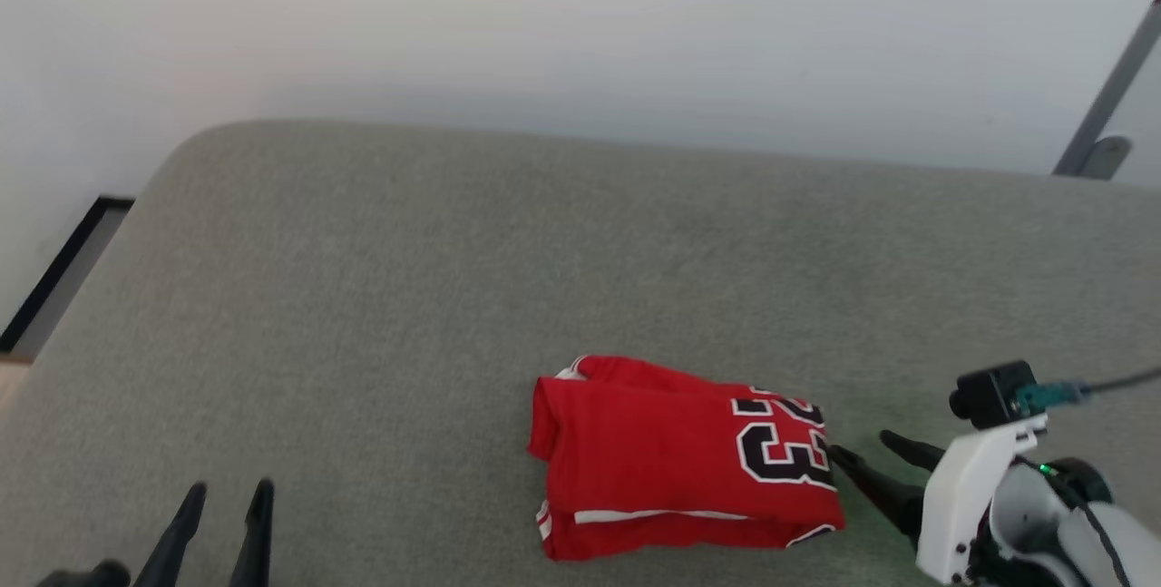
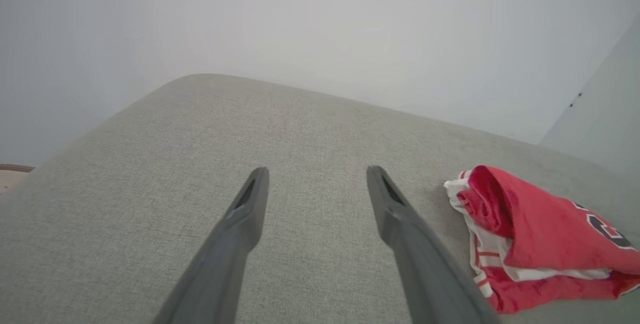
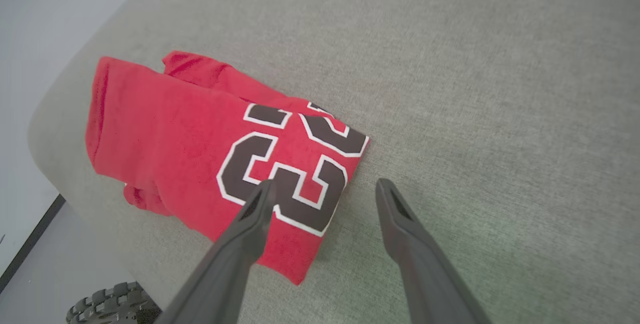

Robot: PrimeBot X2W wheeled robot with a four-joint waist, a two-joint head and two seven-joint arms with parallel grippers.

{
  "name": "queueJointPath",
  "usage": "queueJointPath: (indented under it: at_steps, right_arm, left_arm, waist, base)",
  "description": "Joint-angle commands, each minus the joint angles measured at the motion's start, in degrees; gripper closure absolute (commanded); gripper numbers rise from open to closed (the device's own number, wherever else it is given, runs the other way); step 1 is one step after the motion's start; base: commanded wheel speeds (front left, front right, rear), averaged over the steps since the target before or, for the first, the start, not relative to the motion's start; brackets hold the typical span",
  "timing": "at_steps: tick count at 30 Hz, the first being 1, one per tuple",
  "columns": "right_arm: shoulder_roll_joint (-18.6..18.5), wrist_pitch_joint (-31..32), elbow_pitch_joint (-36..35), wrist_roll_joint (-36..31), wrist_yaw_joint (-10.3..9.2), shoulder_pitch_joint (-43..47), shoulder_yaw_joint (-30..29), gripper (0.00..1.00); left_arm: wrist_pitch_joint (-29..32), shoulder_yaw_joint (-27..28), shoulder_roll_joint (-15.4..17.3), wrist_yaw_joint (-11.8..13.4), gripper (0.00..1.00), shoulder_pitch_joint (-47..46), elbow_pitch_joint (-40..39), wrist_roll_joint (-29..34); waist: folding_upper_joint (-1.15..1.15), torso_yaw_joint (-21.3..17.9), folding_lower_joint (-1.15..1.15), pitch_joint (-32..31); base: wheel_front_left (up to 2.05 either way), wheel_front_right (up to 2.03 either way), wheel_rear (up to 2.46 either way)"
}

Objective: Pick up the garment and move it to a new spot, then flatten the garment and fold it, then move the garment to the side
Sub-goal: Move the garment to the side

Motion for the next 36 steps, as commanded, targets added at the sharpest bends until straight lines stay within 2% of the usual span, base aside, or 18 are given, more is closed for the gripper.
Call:
queueJointPath:
  at_steps: [1, 7, 12, 21, 22, 23, 28, 36]
  right_arm:
    - [-0.9, 2.5, 0.4, -0.1, -0.02, -1.5, 0.7, 0.00]
    - [-1.4, 12.3, 2.6, 0.1, -0.02, -5.3, 1.0, 0.00]
    - [0.4, 20.4, 5.6, 0.7, -0.02, -6.6, 1.4, 0.00]
    - [5.9, 26.9, 11.7, -1.7, -0.02, -7.5, 2.9, 0.00]
    - [6.2, 27.0, 11.7, -1.8, -0.02, -7.7, 3.1, 0.86]
    - [6.4, 27.2, 11.9, -1.9, -0.02, -7.9, 2.9, 1.00]
    - [5.1, 27.0, 9.9, -2.2, -0.06, -9.5, -0.2, 1.00]
    - [2.0, 28.0, 3.9, -4.3, -0.14, -10.9, -6.1, 1.00]
  left_arm:
    - [-0.3, -0.5, 0.4, -0.1, 0.00, -1.9, 0.1, -0.3]
    - [-0.3, -2.6, 0.4, -0.1, 0.00, -4.9, 0.9, -0.9]
    - [-0.3, -3.7, 0.1, -0.1, 0.00, -7.2, 1.5, -1.5]
    - [-0.3, -4.2, -0.4, -0.1, 0.00, -9.3, 2.4, -1.9]
    - [-0.3, -4.3, -0.4, -0.1, 0.00, -9.5, 2.5, -2.0]
    - [-0.3, -4.3, -0.3, -0.1, 0.00, -9.6, 2.5, -2.0]
    - [-0.3, -3.6, 0.6, -0.1, 0.00, -10.8, 2.3, -2.8]
    - [-0.3, -3.8, 2.3, -0.1, 0.00, -12.9, 1.0, -2.8]
  waist:
    - [0.00, 1.3, 0.00, 1.9]
    - [0.00, 3.8, 0.00, 5.2]
    - [0.00, 5.4, 0.00, 7.4]
    - [0.00, 6.8, 0.00, 8.8]
    - [0.00, 6.9, 0.00, 8.9]
    - [0.00, 6.9, 0.00, 8.9]
    - [0.00, 6.3, 0.00, 9.0]
    - [0.00, 3.0, 0.00, 9.1]
  base:
    - [0.00, 0.00, 0.00]
    - [0.00, 0.00, 0.00]
    - [0.00, 0.00, 0.00]
    - [0.00, 0.00, 0.00]
    - [0.00, 0.00, 0.00]
    - [0.00, 0.00, 0.00]
    - [0.00, 0.00, 0.00]
    - [0.00, 0.00, 0.00]
